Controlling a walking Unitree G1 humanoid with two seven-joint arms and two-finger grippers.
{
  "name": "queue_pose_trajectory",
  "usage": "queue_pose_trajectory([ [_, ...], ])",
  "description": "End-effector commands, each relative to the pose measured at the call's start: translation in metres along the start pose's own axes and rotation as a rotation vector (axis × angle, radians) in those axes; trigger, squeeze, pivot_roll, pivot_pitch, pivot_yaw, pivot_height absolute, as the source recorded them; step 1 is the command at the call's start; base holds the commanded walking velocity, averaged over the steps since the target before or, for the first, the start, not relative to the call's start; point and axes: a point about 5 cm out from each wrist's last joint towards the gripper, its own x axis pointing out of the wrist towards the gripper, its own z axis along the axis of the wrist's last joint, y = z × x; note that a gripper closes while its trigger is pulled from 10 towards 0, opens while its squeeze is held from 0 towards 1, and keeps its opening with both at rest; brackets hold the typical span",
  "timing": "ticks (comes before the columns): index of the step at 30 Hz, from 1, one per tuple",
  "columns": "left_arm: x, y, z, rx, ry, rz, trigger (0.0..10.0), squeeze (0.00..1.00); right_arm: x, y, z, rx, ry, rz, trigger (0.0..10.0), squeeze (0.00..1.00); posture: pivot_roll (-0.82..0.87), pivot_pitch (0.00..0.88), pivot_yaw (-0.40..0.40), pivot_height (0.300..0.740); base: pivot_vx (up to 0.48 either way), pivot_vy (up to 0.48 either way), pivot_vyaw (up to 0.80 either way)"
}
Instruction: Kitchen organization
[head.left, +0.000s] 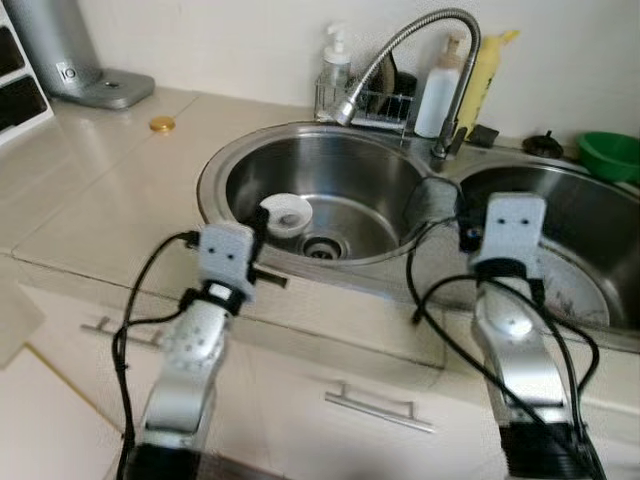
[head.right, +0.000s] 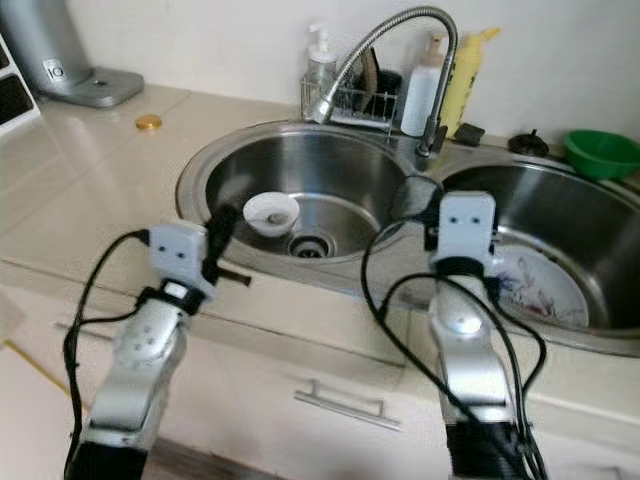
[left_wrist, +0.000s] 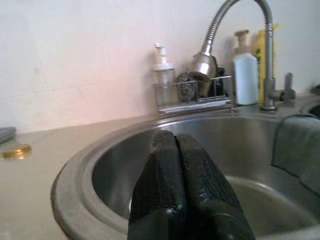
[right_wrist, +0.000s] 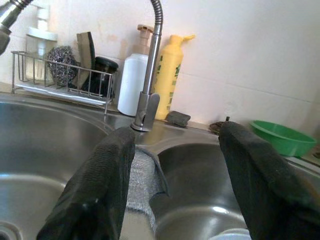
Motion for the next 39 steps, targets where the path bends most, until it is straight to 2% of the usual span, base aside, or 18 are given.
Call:
queue_pose_trajectory([
  [1,0.003,-0.009,0.006,-0.013,-0.029,-0.031,10.0,0.00,0.000,-0.010,0.001,-0.008,-0.011,-0.034,10.0,0.00,0.14,0.000,-0.056,0.740,0.000,0.480,0.00],
  [3,0.003,-0.009,0.006,-0.013,-0.030,-0.031,10.0,0.00,0.000,-0.010,0.001,-0.007,-0.012,-0.034,10.0,0.00,0.14,0.000,-0.056,0.740,0.000,0.480,0.00],
  [14,0.002,-0.009,0.006,-0.013,-0.033,-0.031,10.0,0.00,-0.011,-0.012,-0.002,-0.012,-0.015,-0.016,10.0,0.00,0.14,0.000,-0.056,0.740,0.000,0.480,-0.80],
  [17,0.002,-0.009,0.006,-0.016,-0.034,-0.028,10.0,0.00,-0.014,-0.012,-0.002,-0.008,-0.018,-0.008,10.0,0.00,0.14,0.000,-0.058,0.740,0.000,0.442,0.00],
  [28,0.001,-0.011,0.008,0.000,-0.047,-0.042,10.0,0.00,-0.023,-0.012,-0.001,-0.013,-0.037,0.002,10.0,0.00,0.13,0.000,-0.055,0.740,0.000,0.000,0.00],
  [39,0.002,-0.011,0.007,0.002,-0.048,-0.044,10.0,0.00,-0.025,-0.013,0.002,-0.005,-0.059,-0.013,10.0,0.00,0.13,0.000,-0.056,0.740,0.000,-0.466,-0.15],
])
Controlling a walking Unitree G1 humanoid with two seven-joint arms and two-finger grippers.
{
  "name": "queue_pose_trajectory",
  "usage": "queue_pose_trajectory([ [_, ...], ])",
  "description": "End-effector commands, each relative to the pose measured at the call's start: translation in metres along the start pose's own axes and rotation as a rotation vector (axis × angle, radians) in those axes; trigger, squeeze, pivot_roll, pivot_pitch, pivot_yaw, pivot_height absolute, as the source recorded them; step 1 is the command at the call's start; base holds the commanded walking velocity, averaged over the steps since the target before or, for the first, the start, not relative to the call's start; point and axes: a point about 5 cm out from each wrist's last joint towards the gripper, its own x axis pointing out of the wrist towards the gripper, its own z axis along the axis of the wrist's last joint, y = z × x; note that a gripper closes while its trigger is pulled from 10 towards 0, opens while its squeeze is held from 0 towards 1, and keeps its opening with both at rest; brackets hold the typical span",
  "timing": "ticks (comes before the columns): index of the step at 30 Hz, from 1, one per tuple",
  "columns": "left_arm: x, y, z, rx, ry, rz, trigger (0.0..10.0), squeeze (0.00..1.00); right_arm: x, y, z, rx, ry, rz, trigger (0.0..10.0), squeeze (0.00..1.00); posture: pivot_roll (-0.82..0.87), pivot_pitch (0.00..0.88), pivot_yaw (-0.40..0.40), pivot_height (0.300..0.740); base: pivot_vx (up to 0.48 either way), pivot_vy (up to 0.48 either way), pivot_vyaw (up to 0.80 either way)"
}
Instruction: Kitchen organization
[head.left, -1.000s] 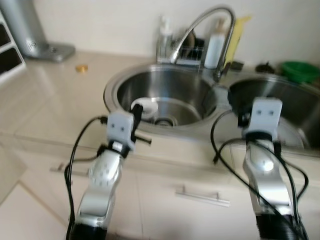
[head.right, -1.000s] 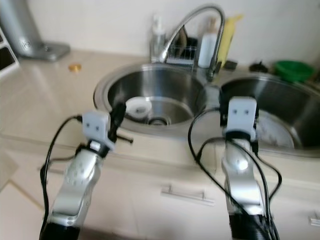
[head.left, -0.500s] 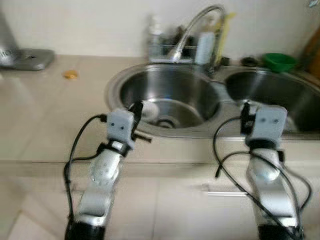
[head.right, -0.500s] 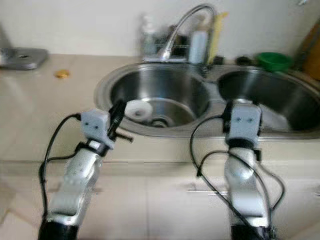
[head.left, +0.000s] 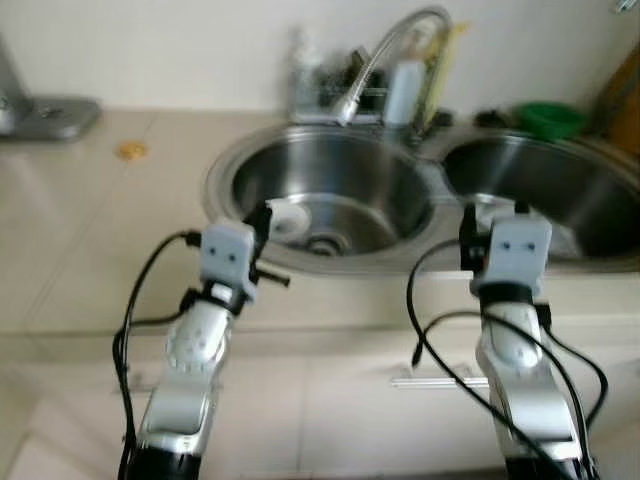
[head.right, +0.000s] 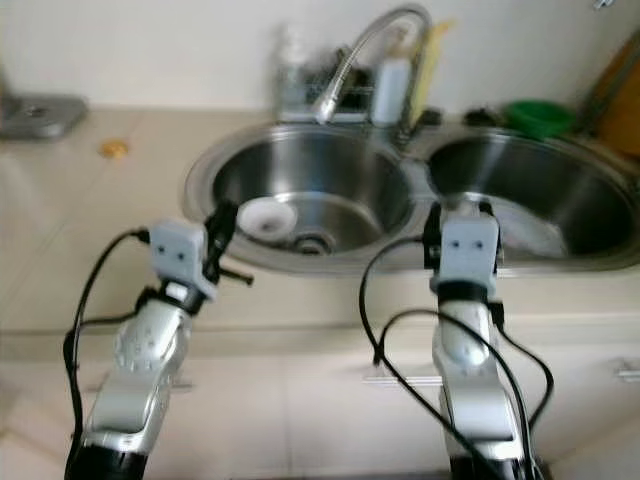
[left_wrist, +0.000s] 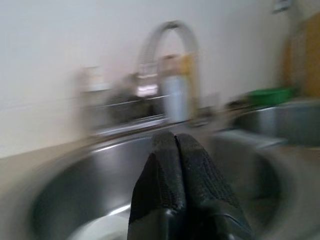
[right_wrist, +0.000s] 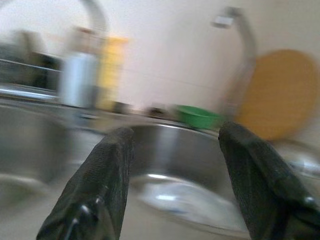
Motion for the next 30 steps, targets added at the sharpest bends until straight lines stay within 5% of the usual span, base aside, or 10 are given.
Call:
queue_pose_trajectory([
  [1,-0.0009,-0.0032,0.0004,-0.001,-0.006,-0.014,10.0,0.00,0.0004,-0.0034,0.0048,-0.004,-0.025,-0.017,10.0,0.00,0.13,0.000,-0.056,0.740,0.000,-0.472,0.00],
  [7,-0.0012,-0.0035,0.0006,-0.004,-0.011,-0.015,10.0,0.00,-0.0006,-0.0052,0.0046,-0.002,-0.029,-0.022,10.0,0.00,0.13,0.000,-0.054,0.740,0.000,-0.472,-0.40],
  [14,-0.0012,-0.0032,0.0000,-0.033,-0.006,-0.003,10.0,0.00,-0.0017,-0.0062,0.0042,-0.002,-0.032,-0.029,10.0,0.00,0.13,0.000,-0.053,0.740,0.000,0.000,-0.23],
  [30,-0.0027,-0.0044,0.0010,-0.031,-0.023,-0.023,10.0,0.00,-0.0061,-0.0119,0.0005,-0.020,-0.031,-0.035,10.0,0.00,0.13,0.000,-0.049,0.740,0.000,0.339,-0.30],
])
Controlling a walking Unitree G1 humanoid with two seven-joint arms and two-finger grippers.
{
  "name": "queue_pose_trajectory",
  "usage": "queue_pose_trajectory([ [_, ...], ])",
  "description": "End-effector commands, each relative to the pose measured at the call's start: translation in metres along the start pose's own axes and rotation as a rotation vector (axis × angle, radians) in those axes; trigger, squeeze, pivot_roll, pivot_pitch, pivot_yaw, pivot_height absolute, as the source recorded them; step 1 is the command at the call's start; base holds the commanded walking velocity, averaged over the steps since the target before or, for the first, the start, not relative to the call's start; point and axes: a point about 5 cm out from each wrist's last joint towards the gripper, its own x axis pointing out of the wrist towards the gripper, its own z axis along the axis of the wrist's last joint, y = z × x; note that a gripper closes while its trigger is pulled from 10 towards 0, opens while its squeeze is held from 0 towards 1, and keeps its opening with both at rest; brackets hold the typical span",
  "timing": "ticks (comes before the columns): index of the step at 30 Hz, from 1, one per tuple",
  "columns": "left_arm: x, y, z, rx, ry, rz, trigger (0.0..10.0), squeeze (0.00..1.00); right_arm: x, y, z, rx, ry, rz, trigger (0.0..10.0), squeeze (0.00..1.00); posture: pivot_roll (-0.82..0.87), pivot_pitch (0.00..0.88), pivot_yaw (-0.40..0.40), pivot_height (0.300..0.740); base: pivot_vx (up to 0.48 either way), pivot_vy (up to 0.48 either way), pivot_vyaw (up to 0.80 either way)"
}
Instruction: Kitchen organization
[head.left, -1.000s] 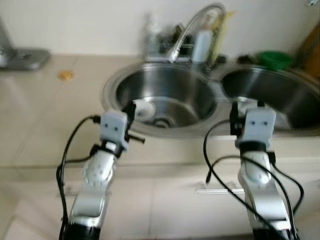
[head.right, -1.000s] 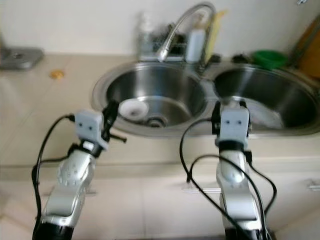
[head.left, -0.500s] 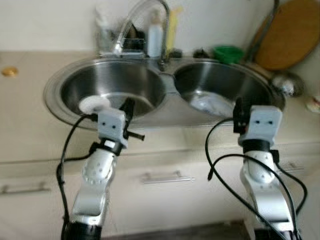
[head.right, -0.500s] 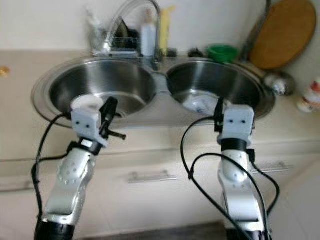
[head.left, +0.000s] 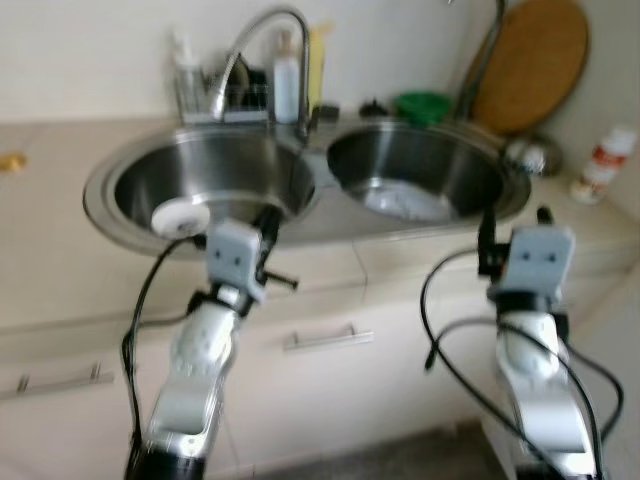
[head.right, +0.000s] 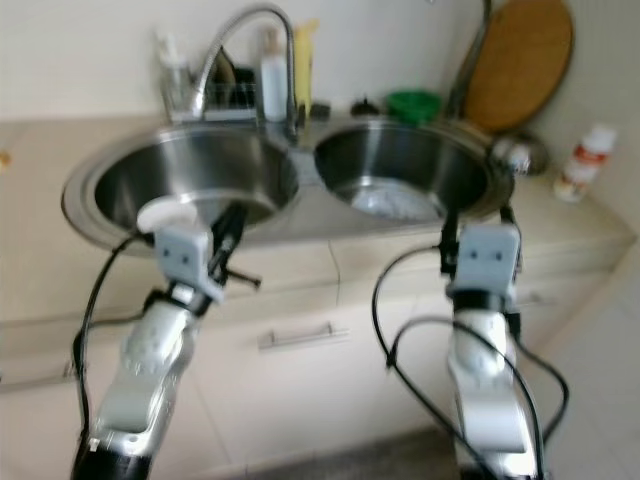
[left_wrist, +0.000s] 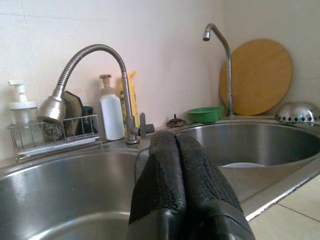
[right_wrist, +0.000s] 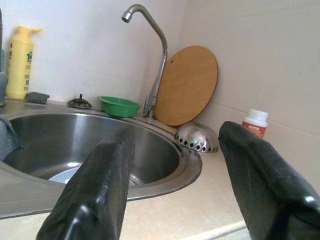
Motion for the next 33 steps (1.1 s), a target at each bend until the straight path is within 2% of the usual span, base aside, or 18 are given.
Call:
queue_pose_trajectory([
  [1,0.0020,-0.0050,0.0023,-0.007,-0.014,-0.019,10.0,0.00,0.0008,-0.0052,0.0035,-0.015,-0.023,-0.015,10.0,0.00,0.13,0.000,-0.049,0.740,0.000,0.000,-0.80],
  [6,0.0021,-0.0051,0.0021,-0.001,-0.010,-0.029,10.0,0.00,-0.0005,-0.0054,0.0017,-0.019,-0.017,-0.016,10.0,0.00,0.13,0.000,-0.048,0.740,0.000,0.000,-0.80],
  [12,0.0023,-0.0051,0.0019,-0.004,-0.008,-0.027,10.0,0.00,-0.0009,-0.0071,0.0016,-0.022,-0.015,-0.023,10.0,0.00,0.13,0.000,-0.047,0.740,0.000,-0.453,-0.80],
  [14,0.0025,-0.0036,0.0025,-0.028,-0.019,-0.013,10.0,0.00,-0.0008,-0.0079,0.0017,-0.021,-0.015,-0.026,10.0,0.00,0.13,0.000,-0.047,0.740,0.000,0.000,-0.80],
  [18,0.0033,-0.0039,0.0018,-0.018,-0.004,-0.022,10.0,0.00,-0.0005,-0.0089,0.0009,-0.022,-0.013,-0.030,10.0,0.00,0.13,0.000,-0.049,0.740,0.000,0.000,-0.80],
  [25,0.0034,-0.0039,0.0025,-0.017,-0.011,-0.022,10.0,0.00,-0.0010,-0.0087,0.0001,-0.022,-0.011,-0.033,10.0,0.00,0.13,0.000,-0.049,0.740,0.000,0.462,0.00],
  [29,0.0030,-0.0046,0.0030,0.002,-0.015,-0.029,10.0,0.00,-0.0011,-0.0094,0.0000,-0.027,-0.011,-0.034,10.0,0.00,0.13,0.000,-0.049,0.740,0.000,0.000,-0.60],
  [33,0.0027,-0.0061,0.0015,0.016,-0.004,-0.039,10.0,0.00,-0.0015,-0.0098,-0.0006,-0.030,-0.009,-0.035,10.0,0.00,0.13,0.000,-0.049,0.740,0.308,-0.362,-0.80],
])
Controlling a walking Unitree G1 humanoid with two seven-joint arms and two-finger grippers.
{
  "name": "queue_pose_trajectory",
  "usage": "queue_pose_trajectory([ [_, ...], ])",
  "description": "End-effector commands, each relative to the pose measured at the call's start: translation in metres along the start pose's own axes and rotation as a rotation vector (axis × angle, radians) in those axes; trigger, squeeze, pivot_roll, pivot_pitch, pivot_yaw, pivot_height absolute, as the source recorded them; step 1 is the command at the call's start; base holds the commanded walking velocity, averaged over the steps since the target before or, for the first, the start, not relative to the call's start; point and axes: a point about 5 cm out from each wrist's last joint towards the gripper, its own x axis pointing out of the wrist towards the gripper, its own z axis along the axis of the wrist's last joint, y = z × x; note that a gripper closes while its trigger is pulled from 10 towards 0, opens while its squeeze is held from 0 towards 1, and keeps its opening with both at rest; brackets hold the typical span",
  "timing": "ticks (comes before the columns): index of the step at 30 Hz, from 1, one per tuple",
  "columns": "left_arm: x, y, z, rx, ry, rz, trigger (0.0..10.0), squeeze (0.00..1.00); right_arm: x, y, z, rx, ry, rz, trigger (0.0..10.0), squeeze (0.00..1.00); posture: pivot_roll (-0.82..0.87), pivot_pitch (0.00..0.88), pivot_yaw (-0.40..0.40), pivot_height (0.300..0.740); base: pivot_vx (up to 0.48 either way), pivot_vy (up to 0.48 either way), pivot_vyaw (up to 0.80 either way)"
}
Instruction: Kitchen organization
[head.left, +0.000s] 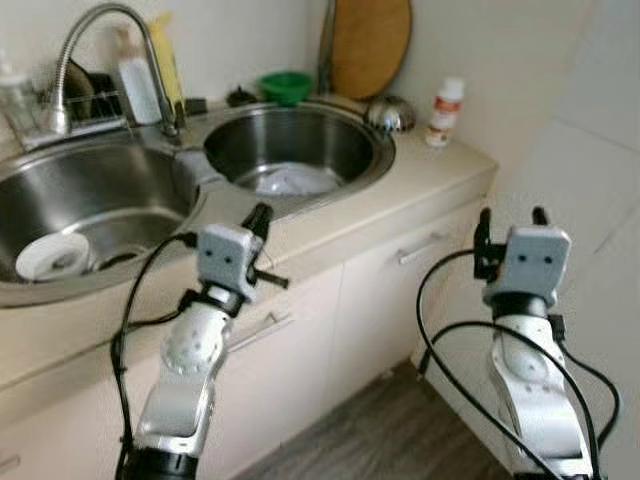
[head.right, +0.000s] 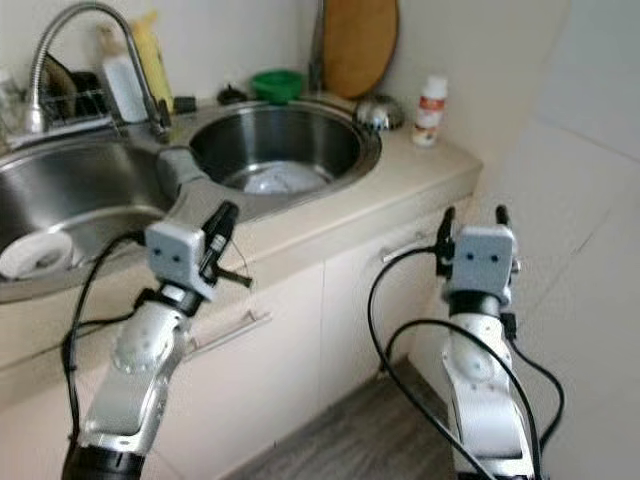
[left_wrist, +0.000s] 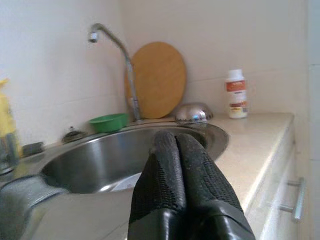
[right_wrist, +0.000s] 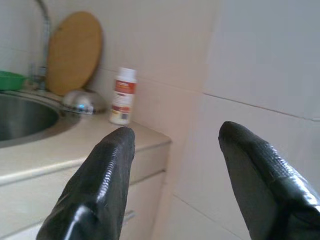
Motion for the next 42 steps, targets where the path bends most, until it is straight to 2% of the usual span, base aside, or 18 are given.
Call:
queue_pose_trajectory([
  [1,0.0036,-0.0074,0.0032,-0.005,-0.017,-0.023,10.0,0.00,0.0011,-0.0107,0.0005,-0.033,-0.005,-0.034,10.0,0.00,0.12,0.000,-0.049,0.740,0.000,-0.420,-0.80],
  [11,0.0035,-0.0065,0.0031,-0.014,-0.016,-0.015,10.0,0.00,0.0012,-0.0106,-0.0002,-0.034,-0.002,-0.035,10.0,0.00,0.13,0.000,-0.050,0.740,0.000,-0.424,-0.80],
  [15,0.0041,-0.0048,0.0020,-0.034,-0.006,0.000,10.0,0.00,0.0014,-0.0106,-0.0004,-0.033,-0.001,-0.036,10.0,0.00,0.13,0.000,-0.050,0.740,0.000,0.000,-0.80],
  [22,0.0042,-0.0063,0.0018,-0.040,-0.005,-0.013,10.0,0.00,0.0015,-0.0105,-0.0013,-0.030,0.003,-0.039,10.0,0.00,0.12,0.000,-0.049,0.740,0.000,0.372,0.00],
  [32,0.0040,-0.0069,0.0010,-0.010,0.000,-0.018,10.0,0.00,0.0016,-0.0110,-0.0019,-0.049,0.004,-0.041,10.0,0.00,0.12,0.000,-0.049,0.740,0.000,0.048,-0.80],
  [42,0.0033,-0.0082,-0.0011,-0.008,0.011,-0.025,10.0,0.00,0.0014,-0.0114,-0.0041,-0.029,0.019,-0.054,10.0,0.00,0.12,0.000,-0.046,0.740,0.000,-0.472,-0.80],
])
